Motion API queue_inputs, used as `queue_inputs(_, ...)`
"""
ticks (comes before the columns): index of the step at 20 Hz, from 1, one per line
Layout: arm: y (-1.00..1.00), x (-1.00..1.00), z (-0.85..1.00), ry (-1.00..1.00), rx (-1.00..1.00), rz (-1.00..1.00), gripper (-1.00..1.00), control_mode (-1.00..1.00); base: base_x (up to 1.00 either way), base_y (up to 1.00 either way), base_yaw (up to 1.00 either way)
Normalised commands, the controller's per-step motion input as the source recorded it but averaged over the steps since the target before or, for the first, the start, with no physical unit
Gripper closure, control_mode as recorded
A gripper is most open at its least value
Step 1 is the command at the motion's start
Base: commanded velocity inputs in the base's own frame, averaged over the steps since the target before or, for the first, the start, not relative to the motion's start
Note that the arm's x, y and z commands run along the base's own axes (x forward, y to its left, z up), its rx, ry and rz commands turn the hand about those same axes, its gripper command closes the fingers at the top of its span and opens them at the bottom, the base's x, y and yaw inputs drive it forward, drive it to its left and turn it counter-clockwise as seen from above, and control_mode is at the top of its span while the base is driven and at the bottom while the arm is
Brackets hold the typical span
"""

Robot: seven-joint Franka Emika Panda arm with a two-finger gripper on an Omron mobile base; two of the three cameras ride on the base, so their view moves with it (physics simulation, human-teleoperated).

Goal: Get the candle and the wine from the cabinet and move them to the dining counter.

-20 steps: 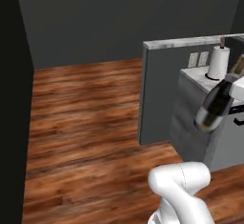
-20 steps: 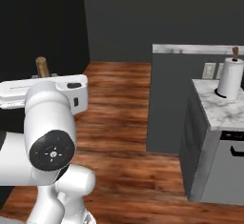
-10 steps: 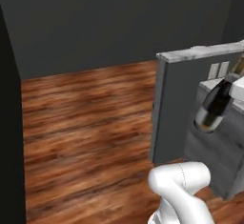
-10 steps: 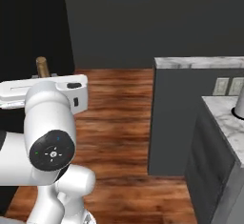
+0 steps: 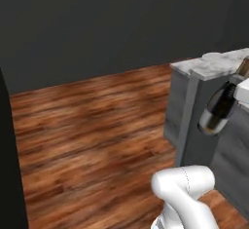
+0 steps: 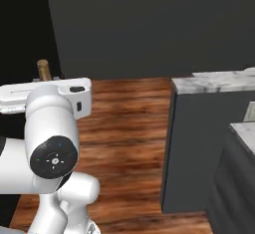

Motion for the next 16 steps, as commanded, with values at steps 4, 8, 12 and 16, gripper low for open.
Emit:
queue_inputs(4,0.00,0.00,0.00,0.00,0.00,0.00,1.00,1.00,0.85,0.64,-0.23)
queue_inputs(8,0.00,0.00,0.00,0.00,0.00,0.00,1.00,1.00,0.85,0.63,-0.24)
queue_inputs(12,0.00,0.00,0.00,0.00,0.00,0.00,1.00,1.00,0.82,0.56,-0.27)
queue_inputs(16,0.00,0.00,0.00,0.00,0.00,0.00,1.00,1.00,0.76,0.61,-0.31)
